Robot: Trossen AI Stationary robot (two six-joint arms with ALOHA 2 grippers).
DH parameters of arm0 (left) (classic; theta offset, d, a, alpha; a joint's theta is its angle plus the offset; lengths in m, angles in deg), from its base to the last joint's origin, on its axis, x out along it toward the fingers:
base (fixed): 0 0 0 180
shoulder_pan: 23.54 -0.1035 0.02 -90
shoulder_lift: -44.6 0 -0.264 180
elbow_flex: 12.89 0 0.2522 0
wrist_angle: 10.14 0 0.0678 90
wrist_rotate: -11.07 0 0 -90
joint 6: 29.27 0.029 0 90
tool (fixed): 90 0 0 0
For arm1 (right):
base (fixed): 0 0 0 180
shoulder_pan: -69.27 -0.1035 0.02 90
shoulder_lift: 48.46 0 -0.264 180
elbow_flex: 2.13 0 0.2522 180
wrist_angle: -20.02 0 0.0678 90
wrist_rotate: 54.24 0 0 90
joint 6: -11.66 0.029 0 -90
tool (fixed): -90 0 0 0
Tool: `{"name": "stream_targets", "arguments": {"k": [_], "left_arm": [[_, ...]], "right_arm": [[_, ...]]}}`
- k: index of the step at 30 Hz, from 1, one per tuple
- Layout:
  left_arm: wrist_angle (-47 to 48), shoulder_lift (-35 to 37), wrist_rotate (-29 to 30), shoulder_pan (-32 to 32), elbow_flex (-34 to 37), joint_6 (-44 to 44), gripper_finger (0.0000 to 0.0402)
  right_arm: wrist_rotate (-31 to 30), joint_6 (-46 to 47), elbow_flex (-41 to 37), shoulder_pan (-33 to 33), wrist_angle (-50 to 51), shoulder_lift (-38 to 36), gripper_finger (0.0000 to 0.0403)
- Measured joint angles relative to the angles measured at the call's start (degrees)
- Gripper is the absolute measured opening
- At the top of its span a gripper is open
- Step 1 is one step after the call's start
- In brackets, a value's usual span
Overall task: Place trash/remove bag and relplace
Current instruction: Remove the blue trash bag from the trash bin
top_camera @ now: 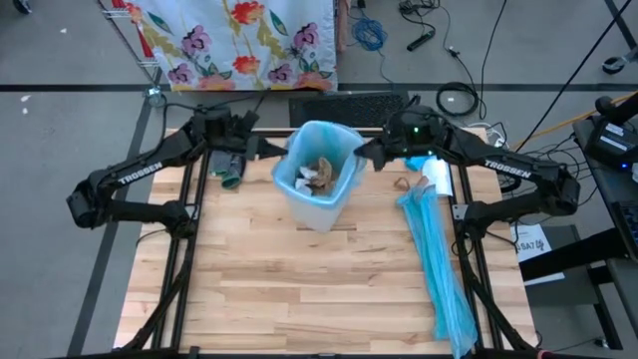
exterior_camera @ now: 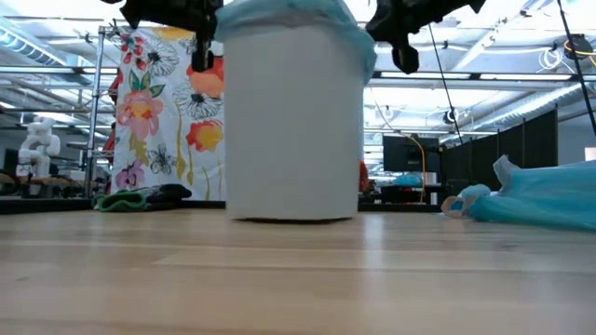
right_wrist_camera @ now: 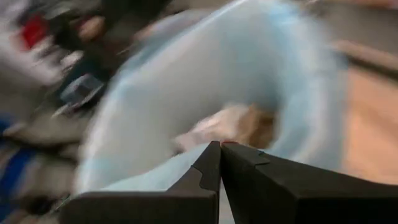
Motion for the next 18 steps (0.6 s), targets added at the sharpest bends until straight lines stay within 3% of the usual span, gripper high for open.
{"name": "stream_targets", "arguments": {"k": [2,5,7,9,12,16,18], "left_arm": [[-0.8,0.0,-1.8,1.9,0.0,-0.1,0.0],[0.1,0.0,0.5,3.7,0.0,1.6,0.0],[0.4,0.0,3.6,3.6,0.0,1.7,0.0],[-0.7,0.1,2.7,3.7,0.0,1.4,0.0],[0.5,0.0,0.6,5.1,0.0,1.6,0.0],[0.2,0.0,3.8,5.8,0.0,1.4,0.0],[-0.4,0.1,5.2,6.8,0.0,1.6,0.0]], "right_arm": [[-0.8,0.5,0.0,0.4,-0.9,0.5,0.0],[7.3,-0.4,0.0,-0.3,-4.7,0.9,0.0],[4.4,0.1,0.0,-1.2,-5.0,0.6,0.0],[1.5,0.5,0.0,-1.2,-5.4,0.5,0.0],[6.7,0.0,0.0,-1.2,-8.5,0.7,0.0],[0.3,1.1,0.0,-1.5,-7.1,0.9,0.0],[4.9,0.3,0.0,-1.4,-8.7,1.3,0.0]]}}
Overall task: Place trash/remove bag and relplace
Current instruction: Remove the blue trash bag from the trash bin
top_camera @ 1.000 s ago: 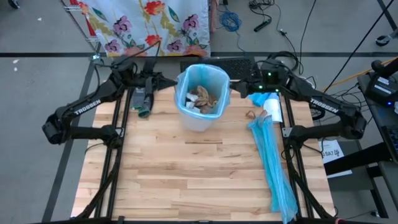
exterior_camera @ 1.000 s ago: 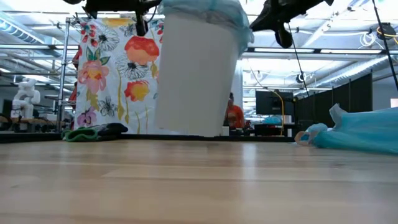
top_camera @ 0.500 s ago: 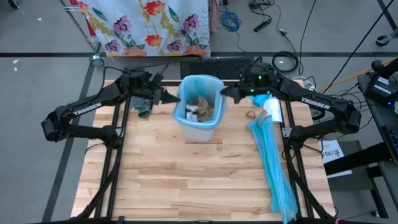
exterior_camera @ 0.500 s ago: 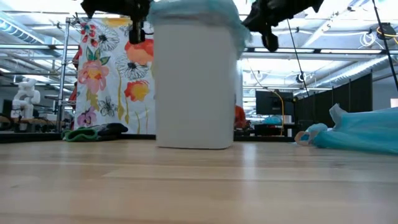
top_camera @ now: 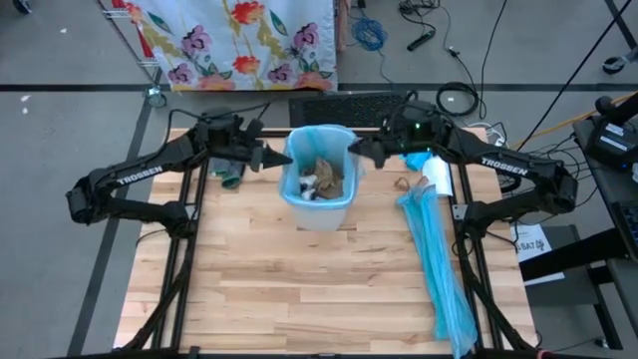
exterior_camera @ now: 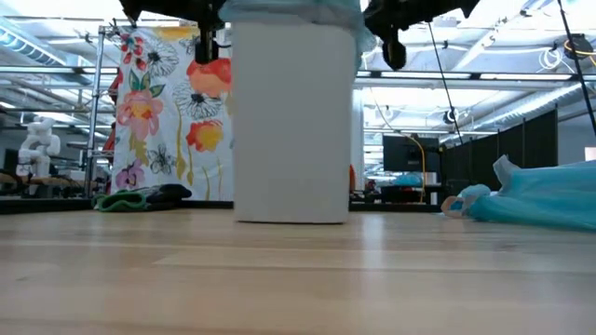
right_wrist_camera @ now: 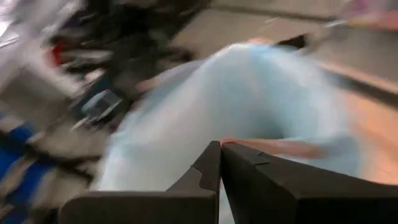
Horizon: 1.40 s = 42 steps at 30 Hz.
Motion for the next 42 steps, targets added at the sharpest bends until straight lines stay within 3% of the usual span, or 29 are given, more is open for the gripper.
{"name": "stream_targets", "arguments": {"k": [2,4,6,9,12,13,16,20,24,27,28,31,34,37,40,42], "left_arm": [[0.5,-0.1,5.6,0.3,0.0,1.5,0.0],[-0.2,-0.1,10.5,0.2,0.0,2.3,0.0],[-1.1,0.0,12.1,0.2,0.0,2.8,0.0],[-1.8,-0.1,13.0,1.4,0.0,4.7,0.0],[-2.5,-0.1,17.0,2.5,0.0,5.8,0.0],[-3.7,-0.1,16.8,2.9,0.0,5.7,0.0],[-5.2,0.0,14.0,4.6,-0.2,5.8,0.0],[-4.9,-0.1,18.9,4.8,-0.2,5.9,0.0],[-8.0,-0.5,16.2,4.7,-0.2,5.9,0.0],[-7.7,-0.4,17.1,4.7,-0.2,5.8,0.0],[-7.8,-0.4,17.6,4.6,-0.2,5.8,0.0],[-9.7,-0.4,16.7,4.8,-0.2,6.0,0.0],[-9.5,-0.4,17.0,4.2,-0.3,6.2,0.0],[-10.9,-0.4,16.0,4.1,-0.3,6.0,0.0],[-12.1,-0.4,15.9,3.7,-0.3,6.2,0.0],[-15.5,-0.4,13.1,3.6,-0.3,6.2,0.0]], "right_arm": [[3.9,-0.2,0.0,-0.5,-1.3,0.3,0.0],[0.1,0.6,0.0,-0.7,-1.1,0.3,0.0],[-4.0,1.2,0.0,-0.6,-1.7,0.3,0.0],[1.4,0.0,0.0,-0.7,-5.1,0.7,0.0],[-4.4,2.1,0.0,-0.7,-4.1,0.3,0.0],[-4.6,2.1,0.0,-0.5,-3.9,0.4,0.0],[2.2,1.2,0.0,-0.3,-4.3,0.8,0.0],[-1.3,2.5,0.0,-0.1,-2.6,0.7,0.0],[7.7,1.9,-0.1,-0.9,-5.9,1.3,0.0],[0.2,3.0,0.0,-0.8,-5.1,1.2,0.0],[0.1,2.8,0.0,-0.6,-5.7,1.4,0.0],[7.8,2.2,0.3,-1.0,-9.3,1.7,0.0],[1.7,2.3,2.1,-0.9,-6.1,1.6,0.0],[6.5,-0.7,4.5,-0.6,-5.2,2.5,0.0],[1.0,-1.6,7.6,-1.3,-0.8,2.4,0.0],[1.0,-3.2,9.1,-1.1,-0.4,2.8,0.0]]}}
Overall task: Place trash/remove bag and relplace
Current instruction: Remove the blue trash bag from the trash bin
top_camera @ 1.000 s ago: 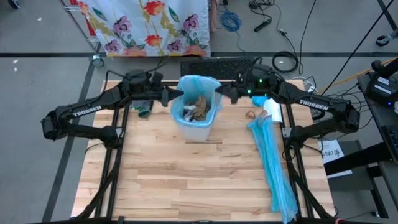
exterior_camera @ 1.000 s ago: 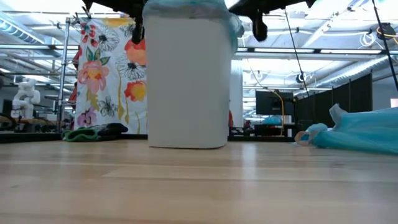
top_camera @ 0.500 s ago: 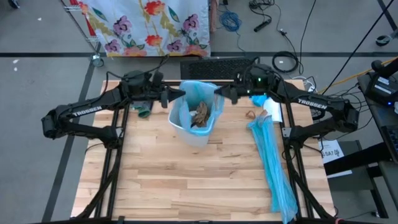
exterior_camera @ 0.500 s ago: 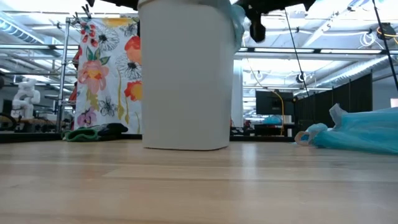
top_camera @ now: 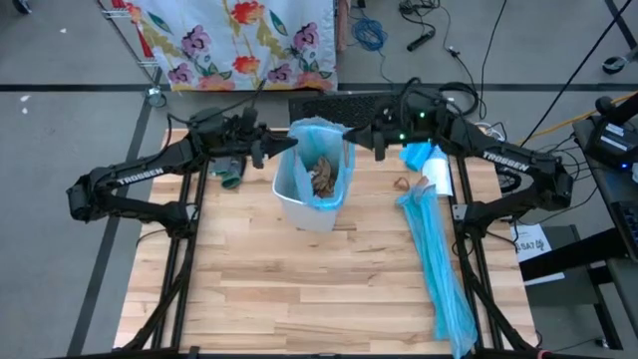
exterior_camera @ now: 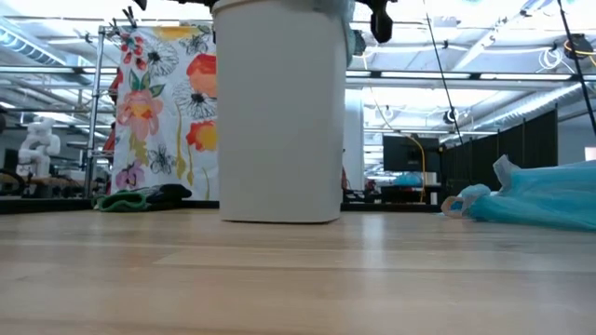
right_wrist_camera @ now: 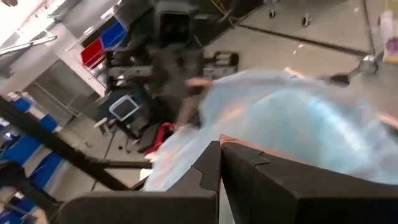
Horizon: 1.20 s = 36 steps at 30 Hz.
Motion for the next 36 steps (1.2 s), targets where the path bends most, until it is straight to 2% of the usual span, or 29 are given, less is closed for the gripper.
{"name": "stream_targets", "arguments": {"k": [4,8,16,23,29,36], "left_arm": [[-1.2,0.0,0.0,0.4,-0.4,0.0,0.0],[-1.3,-0.7,-0.1,0.5,-2.1,0.0,0.0],[-0.5,-3.3,-0.7,0.7,-5.7,1.6,0.0],[0.4,-4.8,-0.7,0.7,-5.7,1.6,0.0],[0.1,-5.3,-1.0,0.6,-5.8,1.6,0.0],[-0.4,-5.3,-1.1,0.3,-5.8,3.0,0.0]], "right_arm": [[4.2,-0.2,3.0,-0.8,0.1,1.8,0.0],[1.8,-0.3,3.9,-1.3,-0.7,4.5,0.0],[2.4,-1.8,4.2,-2.3,-8.4,9.5,0.0004],[2.8,-2.2,4.2,-3.5,-14.4,11.9,0.0048],[-0.3,-1.4,4.1,-3.6,-16.2,13.7,0.0088],[-1.2,0.5,4.1,-3.8,-19.9,14.3,0.0111]]}}
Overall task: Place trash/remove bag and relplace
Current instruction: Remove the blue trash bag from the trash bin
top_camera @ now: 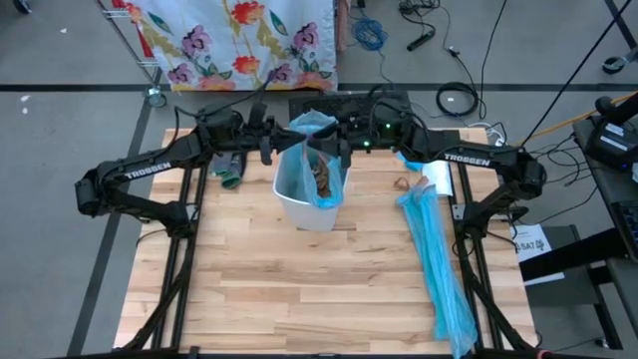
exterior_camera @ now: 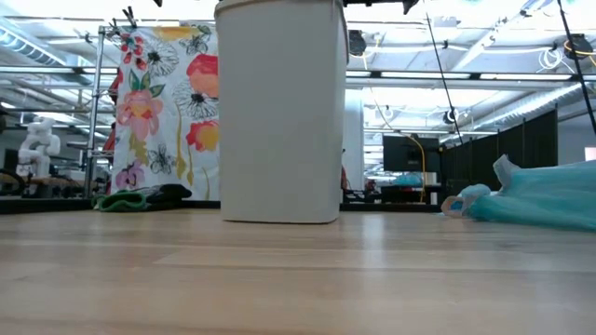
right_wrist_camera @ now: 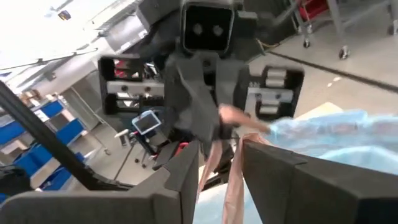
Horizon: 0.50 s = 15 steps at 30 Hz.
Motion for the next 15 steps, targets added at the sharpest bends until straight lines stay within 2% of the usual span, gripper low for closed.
{"name": "stream_targets", "arguments": {"k": [15], "left_arm": [[-0.7,-1.4,-1.0,-1.8,0.0,-0.4,0.0]], "right_arm": [[-3.7,0.9,0.0,-1.7,-1.4,2.4,0.0112]]}}
